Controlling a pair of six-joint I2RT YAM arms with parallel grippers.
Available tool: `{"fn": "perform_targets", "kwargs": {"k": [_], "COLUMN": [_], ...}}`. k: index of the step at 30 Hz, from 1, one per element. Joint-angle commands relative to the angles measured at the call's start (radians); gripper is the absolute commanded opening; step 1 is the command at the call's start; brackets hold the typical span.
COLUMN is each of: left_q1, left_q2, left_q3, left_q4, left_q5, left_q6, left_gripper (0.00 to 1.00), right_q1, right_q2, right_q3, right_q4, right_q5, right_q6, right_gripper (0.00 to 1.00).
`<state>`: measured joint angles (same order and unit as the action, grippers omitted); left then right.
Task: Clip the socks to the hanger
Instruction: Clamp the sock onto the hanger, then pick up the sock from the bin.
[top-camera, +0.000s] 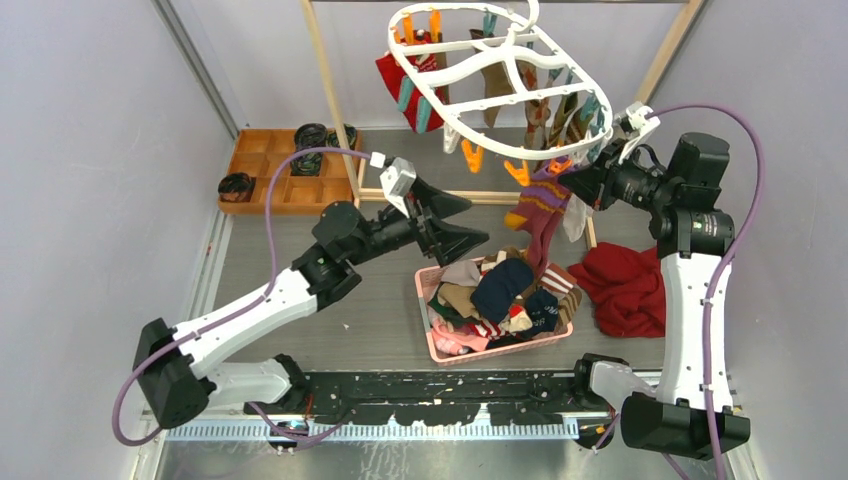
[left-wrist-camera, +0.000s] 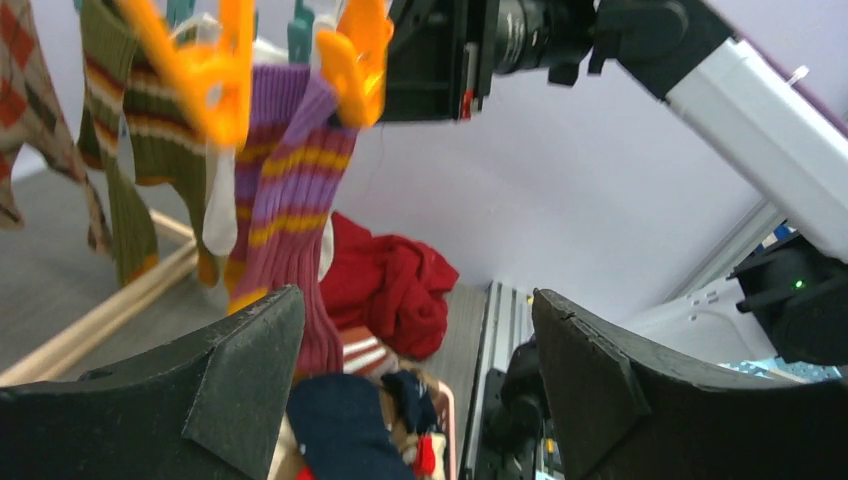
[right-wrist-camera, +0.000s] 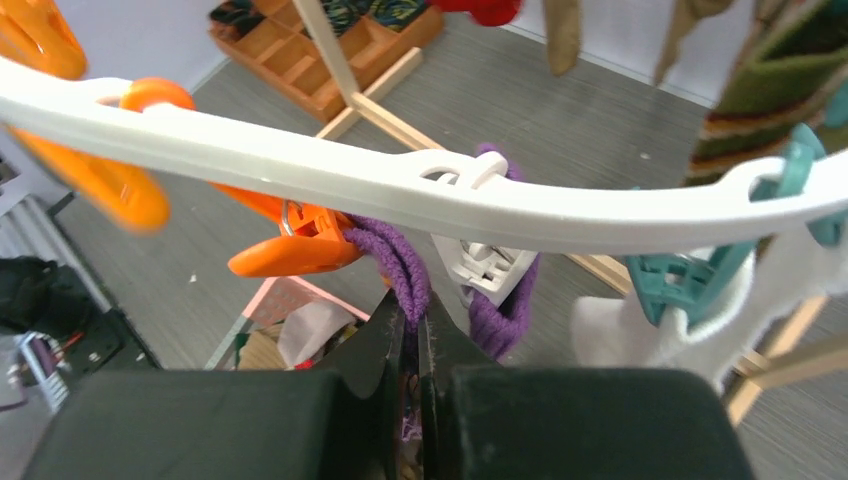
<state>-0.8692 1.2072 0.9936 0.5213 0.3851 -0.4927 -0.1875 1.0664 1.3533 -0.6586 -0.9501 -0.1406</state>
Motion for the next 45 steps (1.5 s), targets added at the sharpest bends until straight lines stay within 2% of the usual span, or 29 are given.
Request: {"fn": "perform_targets", "kwargs": {"k": [1,7,11,16,31,39,45], "left_q1": [0.001,0.001,0.002,0.002,0.002,0.002,0.002], "left_q2": [-0.115,-0.273,-0.397,-0.494,-0.631,-0.649,-0.653], "left_q3": [-0.075,-0.229,-0.342,-0.429,-0.524,-0.529,-0.538], "left_q4": [-0.117,-0.224,-0.244,-0.272,-0.363,-0.381,-0.379], "left_q5": [-0.041,-0.101,-0.161,-0.196,-0.238,-0.249,-0.256], "left_q6": [0.015,0.013,-0.018,-0.061,-0.127,-0.125,-0.126], "left_gripper": [0.85,0.87,0.92,0.94,0.94,0.95,0.95], "right_q1": [-0.01,-0.016,-0.017,-0.018,-0.018,-0.017,-0.018], "right_q2": [-0.026,-0.055,-0.064,-0.041,0.036,0.087,0.095], "right_q3": [0.005,-0.041,-0.06,-0.052,0.019,0.085,0.059], "right_q4": [0.048,0.157,0.21,0.25,0.285,0.301,0.318], "right_q5": [0.174,0.374,0.463,0.553,0.652,0.658,0.662], "right_q6": [0.021,0.079,0.105,0.119,0.062,0.059,0.026], "right_gripper": [0.1,0.15,0.18,0.2,0.22,0.23,0.25]}}
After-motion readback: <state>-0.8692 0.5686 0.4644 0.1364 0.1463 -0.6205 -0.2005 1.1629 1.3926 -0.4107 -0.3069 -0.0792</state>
